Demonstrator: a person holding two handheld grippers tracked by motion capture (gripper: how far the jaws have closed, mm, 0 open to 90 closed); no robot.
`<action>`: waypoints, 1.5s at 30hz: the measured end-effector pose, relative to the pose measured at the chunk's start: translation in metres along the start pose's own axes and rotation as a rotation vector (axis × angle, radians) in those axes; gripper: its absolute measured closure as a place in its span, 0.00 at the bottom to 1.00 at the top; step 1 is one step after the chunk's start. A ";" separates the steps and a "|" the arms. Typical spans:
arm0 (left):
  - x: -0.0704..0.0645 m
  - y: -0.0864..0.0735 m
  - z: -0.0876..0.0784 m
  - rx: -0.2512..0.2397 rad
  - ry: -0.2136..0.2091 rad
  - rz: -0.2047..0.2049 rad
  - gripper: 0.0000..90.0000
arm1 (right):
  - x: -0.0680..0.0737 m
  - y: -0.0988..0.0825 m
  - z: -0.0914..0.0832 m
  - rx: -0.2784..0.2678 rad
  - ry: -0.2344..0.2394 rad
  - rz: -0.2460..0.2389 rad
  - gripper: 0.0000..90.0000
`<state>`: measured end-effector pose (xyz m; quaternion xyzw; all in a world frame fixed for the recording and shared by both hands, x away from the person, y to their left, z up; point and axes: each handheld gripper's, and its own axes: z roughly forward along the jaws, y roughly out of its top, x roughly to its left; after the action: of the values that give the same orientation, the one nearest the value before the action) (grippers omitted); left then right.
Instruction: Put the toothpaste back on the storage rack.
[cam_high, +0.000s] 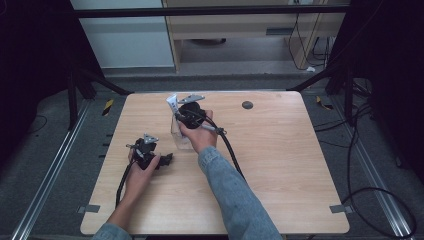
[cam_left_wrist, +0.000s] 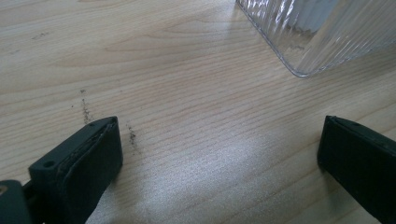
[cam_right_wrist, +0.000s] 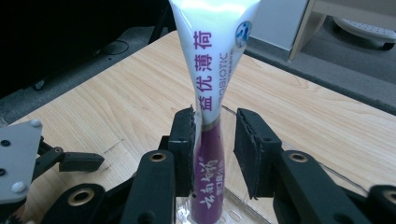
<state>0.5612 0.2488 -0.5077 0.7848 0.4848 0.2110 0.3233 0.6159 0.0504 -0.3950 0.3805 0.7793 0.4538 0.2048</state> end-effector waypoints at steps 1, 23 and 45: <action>0.000 0.000 0.000 0.000 0.000 0.000 0.00 | 0.000 0.000 0.000 0.000 0.000 0.000 0.75; 0.000 0.000 0.000 0.002 0.000 0.002 0.00 | -0.038 0.000 -0.045 -0.003 -0.063 0.019 0.76; 0.000 0.000 0.000 0.001 0.000 0.001 0.00 | -0.074 -0.013 -0.073 0.011 -0.105 0.045 0.70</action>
<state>0.5612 0.2489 -0.5077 0.7852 0.4845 0.2110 0.3227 0.6084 -0.0512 -0.3719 0.4221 0.7613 0.4335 0.2330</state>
